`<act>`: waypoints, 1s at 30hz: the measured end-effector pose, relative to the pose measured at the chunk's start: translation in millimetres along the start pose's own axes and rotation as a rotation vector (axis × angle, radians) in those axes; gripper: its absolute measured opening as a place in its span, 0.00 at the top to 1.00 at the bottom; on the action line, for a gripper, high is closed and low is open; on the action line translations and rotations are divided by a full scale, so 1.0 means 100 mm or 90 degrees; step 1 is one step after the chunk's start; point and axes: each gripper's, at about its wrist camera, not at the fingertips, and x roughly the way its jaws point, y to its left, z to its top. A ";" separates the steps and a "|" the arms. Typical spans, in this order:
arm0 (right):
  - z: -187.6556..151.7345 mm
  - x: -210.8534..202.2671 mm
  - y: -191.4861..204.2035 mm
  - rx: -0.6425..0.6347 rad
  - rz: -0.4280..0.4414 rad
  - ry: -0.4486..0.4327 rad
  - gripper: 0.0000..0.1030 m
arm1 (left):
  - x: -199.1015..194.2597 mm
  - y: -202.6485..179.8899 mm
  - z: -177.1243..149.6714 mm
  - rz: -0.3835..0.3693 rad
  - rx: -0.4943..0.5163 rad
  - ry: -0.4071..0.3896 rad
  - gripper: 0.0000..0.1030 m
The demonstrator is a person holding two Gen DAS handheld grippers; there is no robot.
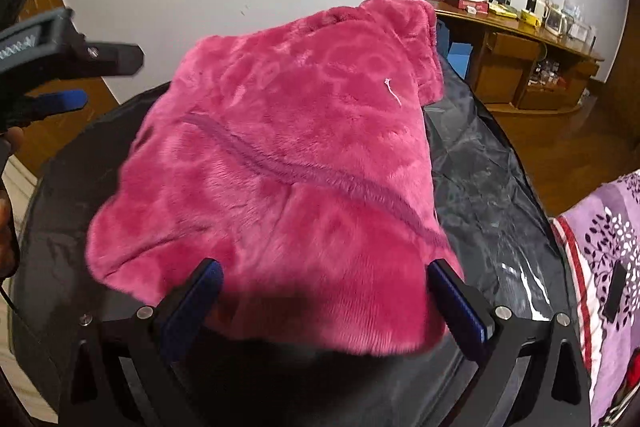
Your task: Fold clothes
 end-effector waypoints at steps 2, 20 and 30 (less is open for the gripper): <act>-0.09 -0.10 0.04 0.011 0.006 0.001 0.00 | -0.14 -0.03 0.01 0.012 0.012 -0.024 0.00; -0.37 -0.66 0.28 0.077 -0.044 -0.002 0.00 | -0.71 0.00 -0.10 -0.034 0.050 -0.084 0.00; -0.42 -0.94 0.31 0.048 -0.043 -0.017 0.00 | -0.93 -0.15 -0.21 -0.028 0.056 -0.086 0.00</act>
